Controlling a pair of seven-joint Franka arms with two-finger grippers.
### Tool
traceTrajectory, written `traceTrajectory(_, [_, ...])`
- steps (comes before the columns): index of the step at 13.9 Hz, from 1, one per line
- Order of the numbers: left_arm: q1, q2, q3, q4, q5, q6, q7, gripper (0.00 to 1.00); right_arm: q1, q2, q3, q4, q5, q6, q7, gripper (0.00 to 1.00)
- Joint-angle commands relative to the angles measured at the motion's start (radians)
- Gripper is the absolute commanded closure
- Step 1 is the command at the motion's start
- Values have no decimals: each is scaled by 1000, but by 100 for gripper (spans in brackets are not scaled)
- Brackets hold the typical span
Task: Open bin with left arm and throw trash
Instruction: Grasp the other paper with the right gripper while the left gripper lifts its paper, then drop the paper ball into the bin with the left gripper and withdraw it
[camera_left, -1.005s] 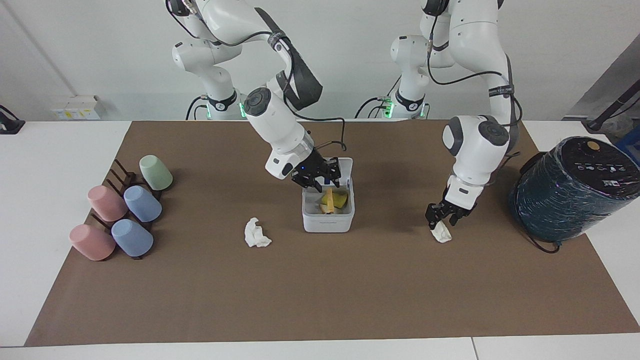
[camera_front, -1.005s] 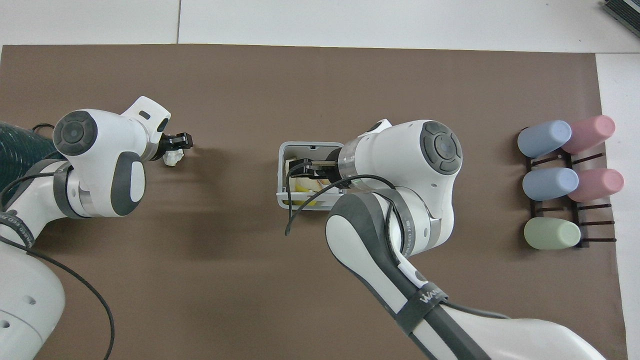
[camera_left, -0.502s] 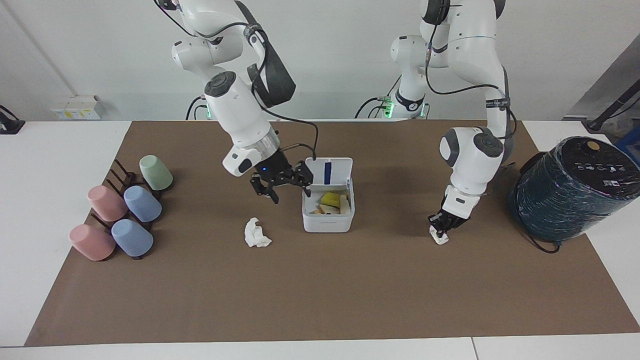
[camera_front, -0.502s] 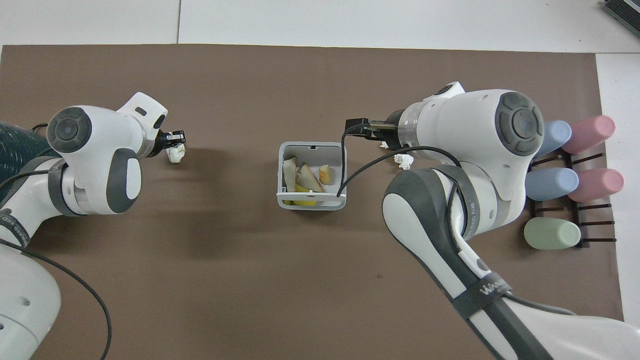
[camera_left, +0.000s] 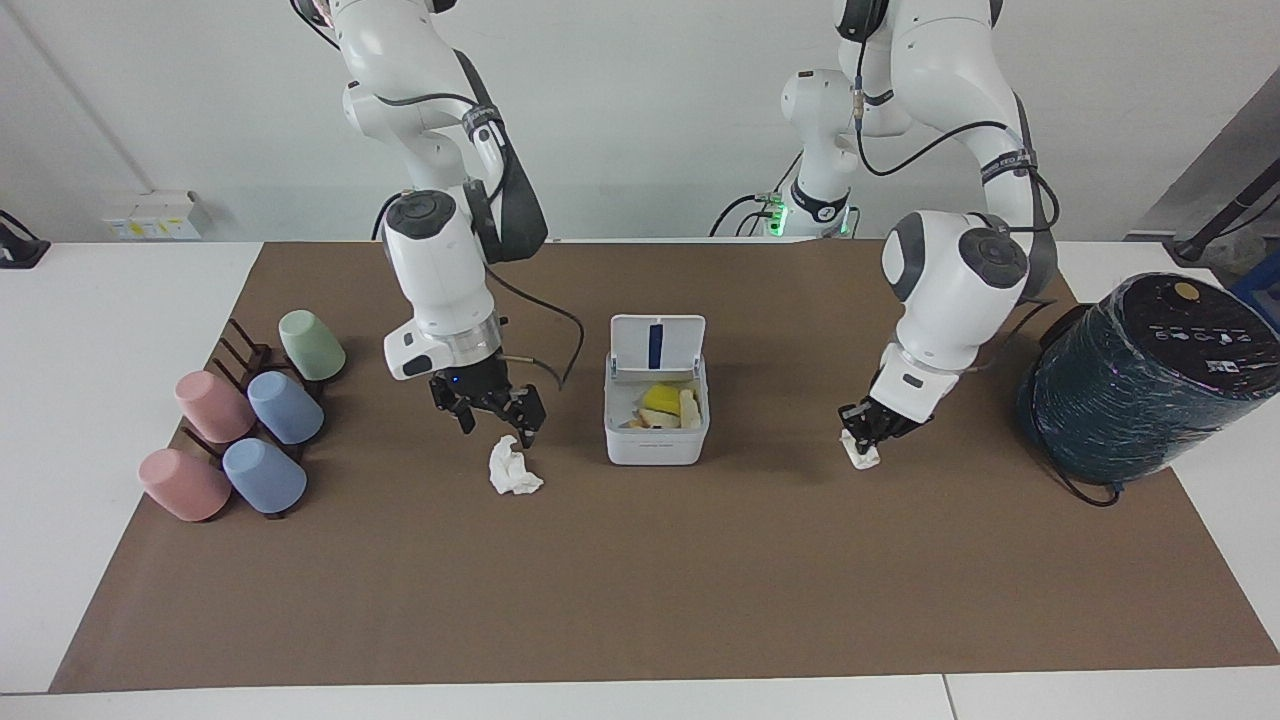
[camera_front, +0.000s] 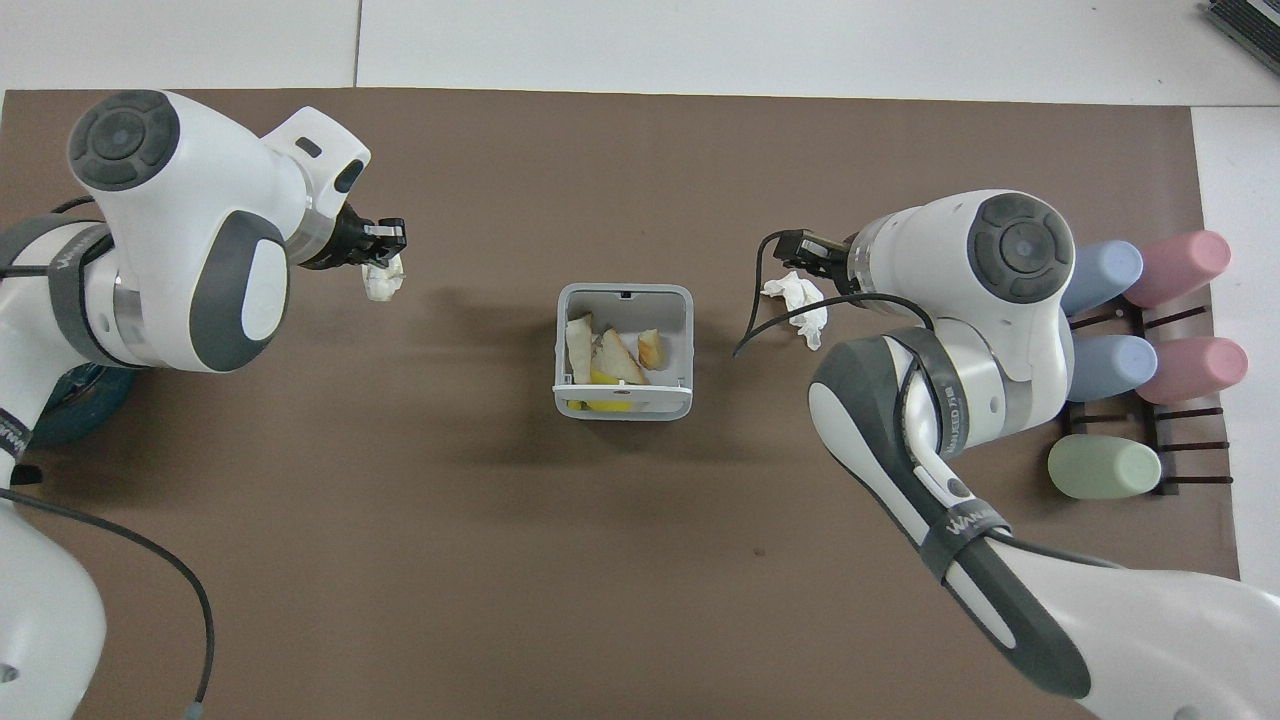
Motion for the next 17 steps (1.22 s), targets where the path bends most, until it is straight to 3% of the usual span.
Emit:
traceTrajectory(1, [-118,4,9,54,3,-52,-150,100,-6,74,12,34,-30,18,106,0])
traceTrajectory(4, [-226,4,8,56,-12,-35,-279,100,12,169,14,77,-33,21,224,0])
traceTrajectory(9, [-339,-7,6,22,-58,30,-321,100,7,175,12,71,-45,2,232,0])
traceTrajectory(10, [-356,-12,6,8,-61,34,-320,95,6,175,12,68,-54,2,232,0])
traceTrajectory(11, [-361,-16,6,1,-61,36,-318,74,4,175,12,67,-64,1,231,0])
traceTrajectory(12, [-362,-18,6,-3,-61,33,-316,33,4,172,12,68,-67,-2,231,22])
traceTrajectory(14, [-367,-16,6,4,-61,33,-307,24,0,171,14,67,-65,1,231,98])
traceTrajectory(17, [-361,-15,6,22,-61,21,-306,22,-6,171,15,68,-54,1,229,100])
